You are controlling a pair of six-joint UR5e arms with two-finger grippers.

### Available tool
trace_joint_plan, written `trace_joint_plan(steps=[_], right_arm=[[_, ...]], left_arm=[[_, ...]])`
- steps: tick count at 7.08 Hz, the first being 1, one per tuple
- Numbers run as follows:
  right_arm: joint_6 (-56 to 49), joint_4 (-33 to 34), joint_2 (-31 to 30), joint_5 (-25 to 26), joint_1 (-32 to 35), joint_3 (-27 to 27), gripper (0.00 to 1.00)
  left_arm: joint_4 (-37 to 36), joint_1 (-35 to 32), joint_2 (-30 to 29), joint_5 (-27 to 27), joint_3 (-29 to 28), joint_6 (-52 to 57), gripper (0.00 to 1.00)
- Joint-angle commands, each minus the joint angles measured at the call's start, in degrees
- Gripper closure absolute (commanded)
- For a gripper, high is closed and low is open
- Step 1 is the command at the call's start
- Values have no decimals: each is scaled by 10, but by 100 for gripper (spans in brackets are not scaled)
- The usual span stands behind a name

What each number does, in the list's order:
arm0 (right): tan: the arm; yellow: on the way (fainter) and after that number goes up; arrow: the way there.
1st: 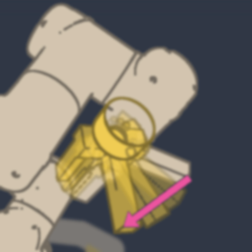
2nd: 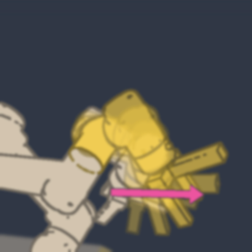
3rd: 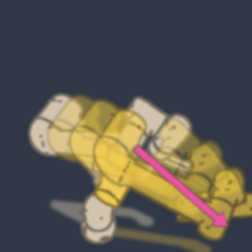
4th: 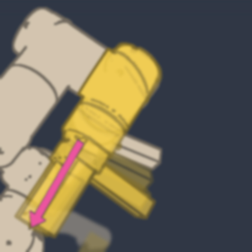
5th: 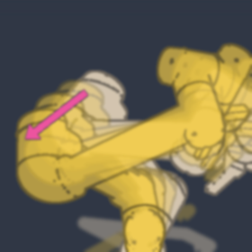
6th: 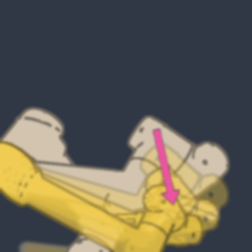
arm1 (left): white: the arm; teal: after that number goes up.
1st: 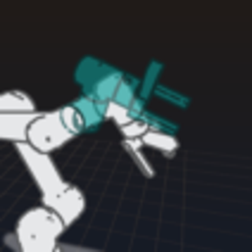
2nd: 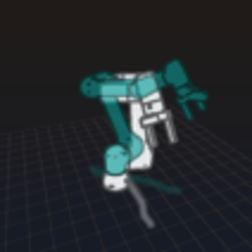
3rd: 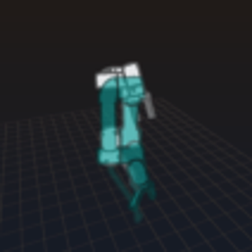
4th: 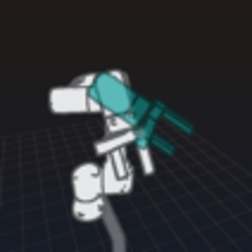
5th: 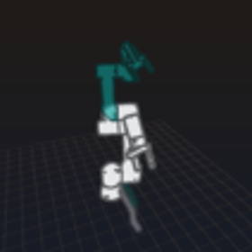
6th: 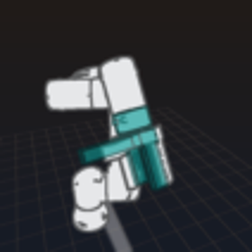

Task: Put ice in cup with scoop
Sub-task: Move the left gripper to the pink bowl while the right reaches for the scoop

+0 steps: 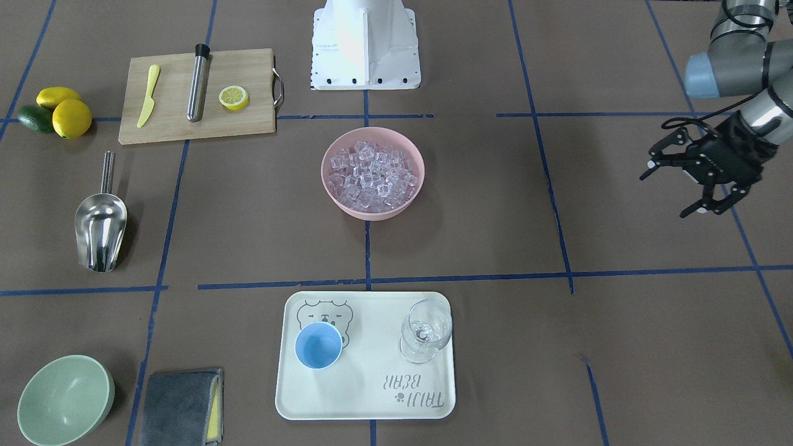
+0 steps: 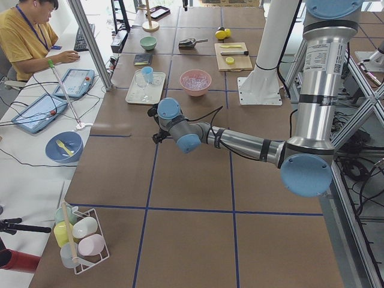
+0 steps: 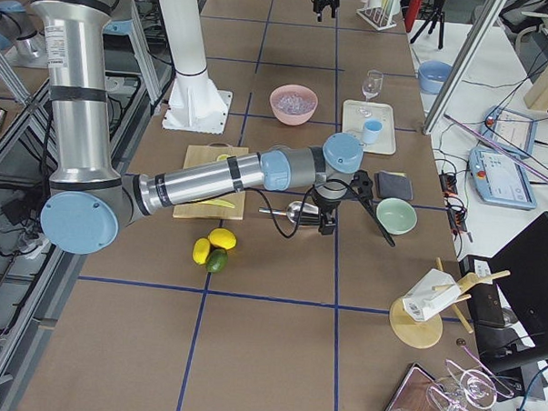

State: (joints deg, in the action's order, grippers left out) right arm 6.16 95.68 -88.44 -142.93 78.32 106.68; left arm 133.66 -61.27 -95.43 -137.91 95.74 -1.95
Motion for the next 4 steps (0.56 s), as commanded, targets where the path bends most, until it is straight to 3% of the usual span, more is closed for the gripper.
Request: trace_joint_plan(steps=[1,2,3,4], right_arm=[[68,-41,-38,19,-72,57,0],[121,-103,-71,20,-96,57,0],[197,-180,-90,57,-134,56,0],[256,-202,-113,70,-163,56,0]], left_arm=[[55,112,-87,1,-39,1,0],[69,180,-128,18,-51,1,0],[93,226,-147,72,-58,0,0],[128,249,-158,138,-59,0,0]])
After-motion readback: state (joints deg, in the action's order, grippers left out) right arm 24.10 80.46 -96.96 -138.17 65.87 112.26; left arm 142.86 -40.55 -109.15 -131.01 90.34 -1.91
